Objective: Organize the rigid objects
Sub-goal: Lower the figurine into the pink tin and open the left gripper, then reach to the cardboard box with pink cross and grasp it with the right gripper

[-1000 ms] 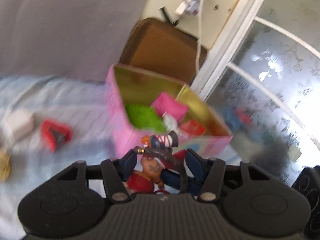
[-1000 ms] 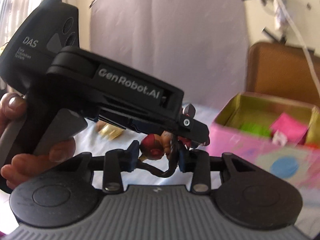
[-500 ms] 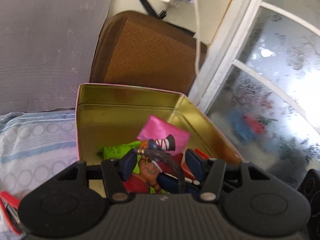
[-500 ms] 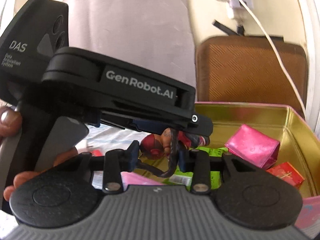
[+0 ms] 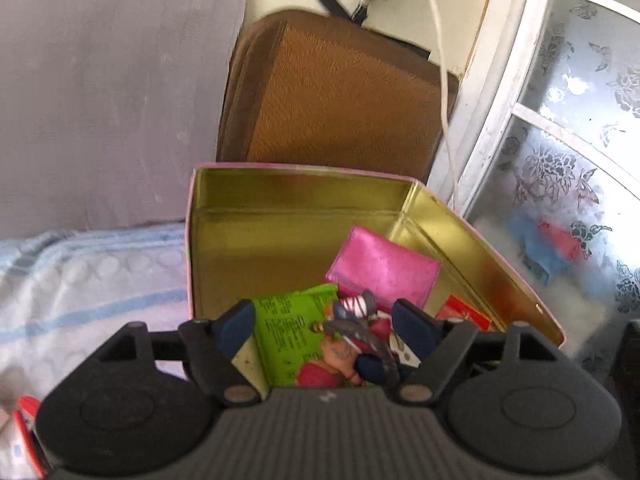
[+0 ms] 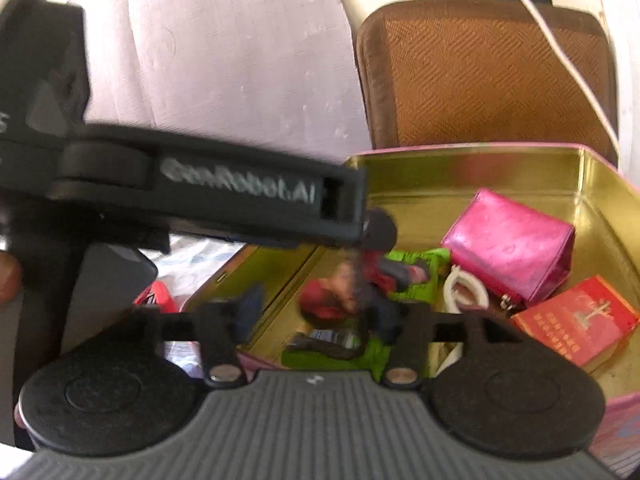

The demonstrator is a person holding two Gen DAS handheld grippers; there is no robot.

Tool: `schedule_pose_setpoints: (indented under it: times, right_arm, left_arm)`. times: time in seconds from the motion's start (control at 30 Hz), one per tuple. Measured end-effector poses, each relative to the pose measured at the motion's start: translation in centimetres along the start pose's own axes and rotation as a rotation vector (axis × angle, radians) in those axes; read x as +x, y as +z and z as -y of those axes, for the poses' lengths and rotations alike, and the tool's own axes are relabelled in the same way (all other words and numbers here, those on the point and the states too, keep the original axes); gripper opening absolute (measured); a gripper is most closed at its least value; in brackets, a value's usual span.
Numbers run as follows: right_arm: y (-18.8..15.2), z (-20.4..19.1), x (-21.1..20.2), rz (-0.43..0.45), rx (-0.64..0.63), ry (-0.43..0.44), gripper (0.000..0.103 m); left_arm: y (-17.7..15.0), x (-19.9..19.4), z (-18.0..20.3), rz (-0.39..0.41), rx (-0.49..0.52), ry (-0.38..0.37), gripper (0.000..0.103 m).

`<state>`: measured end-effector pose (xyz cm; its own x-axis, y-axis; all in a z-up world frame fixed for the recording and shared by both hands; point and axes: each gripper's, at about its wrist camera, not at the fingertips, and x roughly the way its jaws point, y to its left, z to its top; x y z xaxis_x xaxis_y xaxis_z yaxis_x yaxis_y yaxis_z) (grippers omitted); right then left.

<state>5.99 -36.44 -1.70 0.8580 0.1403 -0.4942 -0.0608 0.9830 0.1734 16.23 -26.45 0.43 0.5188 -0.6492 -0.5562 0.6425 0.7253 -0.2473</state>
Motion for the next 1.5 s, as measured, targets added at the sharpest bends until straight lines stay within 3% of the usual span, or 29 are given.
schedule_pose_setpoints:
  times: [0.2, 0.27, 0.4, 0.53, 0.63, 0.7, 0.8, 0.9, 1.07, 1.2, 1.3, 1.5]
  right_arm:
    - [0.8, 0.1, -1.4, -0.011, 0.004, -0.006, 0.084]
    - [1.1, -0.1, -2.1, -0.011, -0.036, -0.035, 0.091]
    - [0.6, 0.2, -4.1, -0.003, -0.062, -0.138, 0.091]
    - [0.3, 1.0, -6.0, 0.079, -0.054, -0.290, 0.087]
    - [-0.1, 0.4, -6.0, 0.138, -0.152, -0.523, 0.086]
    - [-0.3, 0.8, -6.2, 0.142, -0.151, -0.566, 0.084]
    - [0.0, 0.8, -6.8, 0.135, -0.103, -0.452, 0.084]
    - [0.6, 0.4, -5.3, 0.081, -0.122, -0.408, 0.083]
    - [1.3, 1.4, -1.3, -0.057, -0.153, -0.481, 0.081]
    - [1.6, 2.1, -0.3, -0.008, -0.175, -0.705, 0.080]
    - [2.0, 2.3, -2.6, 0.055, -0.069, -0.641, 0.079]
    - [2.2, -1.3, -7.1, 0.192, -0.027, -0.481, 0.080]
  left_arm:
    - [0.4, -1.4, 0.9, 0.009, 0.047, 0.118, 0.078]
    - [0.3, -2.2, 0.9, 0.014, 0.038, 0.105, 0.078]
    - [0.1, -3.6, 1.5, 0.032, 0.048, 0.098, 0.078]
    - [-0.5, -4.8, 2.0, 0.036, 0.043, 0.094, 0.078]
    - [-1.4, -5.7, 2.2, 0.034, 0.036, 0.102, 0.078]
    - [-2.1, -6.5, 2.1, 0.029, 0.032, 0.114, 0.078]
    - [-3.2, -7.9, 1.5, 0.036, 0.024, 0.117, 0.078]
    - [-4.4, -9.3, 0.6, 0.034, 0.006, 0.130, 0.078]
    - [-6.0, -11.1, -0.6, 0.026, 0.000, 0.180, 0.078]
    - [-6.9, -12.1, -1.6, 0.024, -0.009, 0.217, 0.078]
    - [-7.5, -12.7, -2.3, 0.034, -0.002, 0.241, 0.078]
    - [-9.0, -13.7, -4.0, 0.029, -0.017, 0.274, 0.078]
